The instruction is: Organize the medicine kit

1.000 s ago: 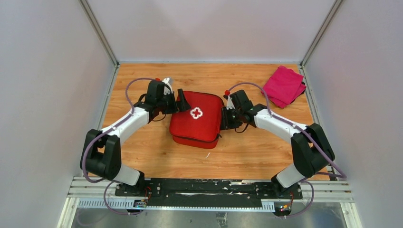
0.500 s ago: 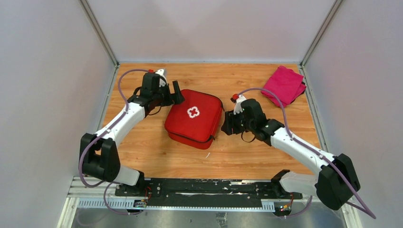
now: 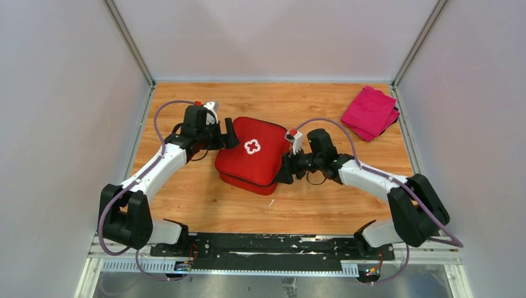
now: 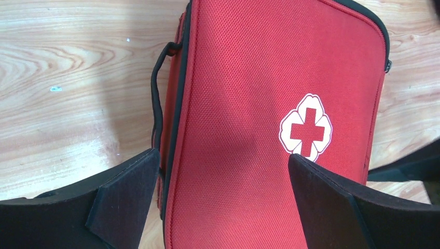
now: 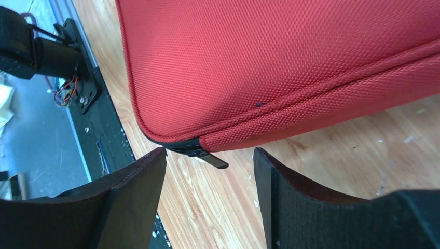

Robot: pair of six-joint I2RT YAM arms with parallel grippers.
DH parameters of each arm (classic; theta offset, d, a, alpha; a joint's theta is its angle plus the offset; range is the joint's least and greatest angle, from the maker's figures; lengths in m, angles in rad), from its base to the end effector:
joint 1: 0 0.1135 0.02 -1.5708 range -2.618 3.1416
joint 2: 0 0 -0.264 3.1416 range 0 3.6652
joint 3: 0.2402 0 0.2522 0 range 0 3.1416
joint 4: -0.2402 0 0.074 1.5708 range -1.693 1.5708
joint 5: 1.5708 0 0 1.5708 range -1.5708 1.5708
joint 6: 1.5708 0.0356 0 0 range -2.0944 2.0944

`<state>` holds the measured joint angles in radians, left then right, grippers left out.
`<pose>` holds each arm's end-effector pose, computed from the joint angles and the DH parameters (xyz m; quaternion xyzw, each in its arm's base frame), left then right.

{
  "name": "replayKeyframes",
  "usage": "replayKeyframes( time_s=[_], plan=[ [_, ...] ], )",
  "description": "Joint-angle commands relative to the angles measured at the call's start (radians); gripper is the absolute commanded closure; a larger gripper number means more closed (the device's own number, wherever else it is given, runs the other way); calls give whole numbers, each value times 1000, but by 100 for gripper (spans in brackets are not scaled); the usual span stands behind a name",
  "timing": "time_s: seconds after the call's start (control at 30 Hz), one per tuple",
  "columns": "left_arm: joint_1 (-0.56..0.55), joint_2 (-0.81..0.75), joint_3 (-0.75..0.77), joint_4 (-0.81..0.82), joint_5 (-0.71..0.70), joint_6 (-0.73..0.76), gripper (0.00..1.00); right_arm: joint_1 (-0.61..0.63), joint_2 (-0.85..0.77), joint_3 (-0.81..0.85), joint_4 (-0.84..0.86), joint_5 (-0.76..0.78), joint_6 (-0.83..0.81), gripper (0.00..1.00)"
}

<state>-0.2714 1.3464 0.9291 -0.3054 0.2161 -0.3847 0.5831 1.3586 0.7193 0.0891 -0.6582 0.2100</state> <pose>0.2784 -0.0854 0.2545 -0.0070 0.9072 -0.2248 0.3556 0.2250 0.1745 0.2202 -0.3083 0.7822 0.4387 0.3174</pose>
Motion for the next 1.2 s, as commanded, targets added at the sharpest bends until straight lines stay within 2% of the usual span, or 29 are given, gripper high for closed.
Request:
replayKeyframes(
  time_s=[0.0, 0.2, 0.33, 0.6, 1.0, 1.17],
  plan=[
    [1, -46, -1, -18, 12, 28, 0, -30, 100, 22, 57, -181, -38, 32],
    [1, -49, -3, -27, 12, 32, 0, -31, 159, 28, 77, -270, -41, 33],
    [1, -43, -1, -26, 17, 32, 0, -33, 148, 23, 88, -264, -41, 39],
    [2, -36, 0, -27, 21, 30, 1, -35, 162, 47, 69, -279, -38, 63],
    [1, -30, -1, -30, 26, 27, 1, -34, 121, 46, 20, -215, -57, 92],
    [1, -31, -5, -28, 27, 26, 1, -34, 84, 43, -19, -151, -84, 99]
  ],
)
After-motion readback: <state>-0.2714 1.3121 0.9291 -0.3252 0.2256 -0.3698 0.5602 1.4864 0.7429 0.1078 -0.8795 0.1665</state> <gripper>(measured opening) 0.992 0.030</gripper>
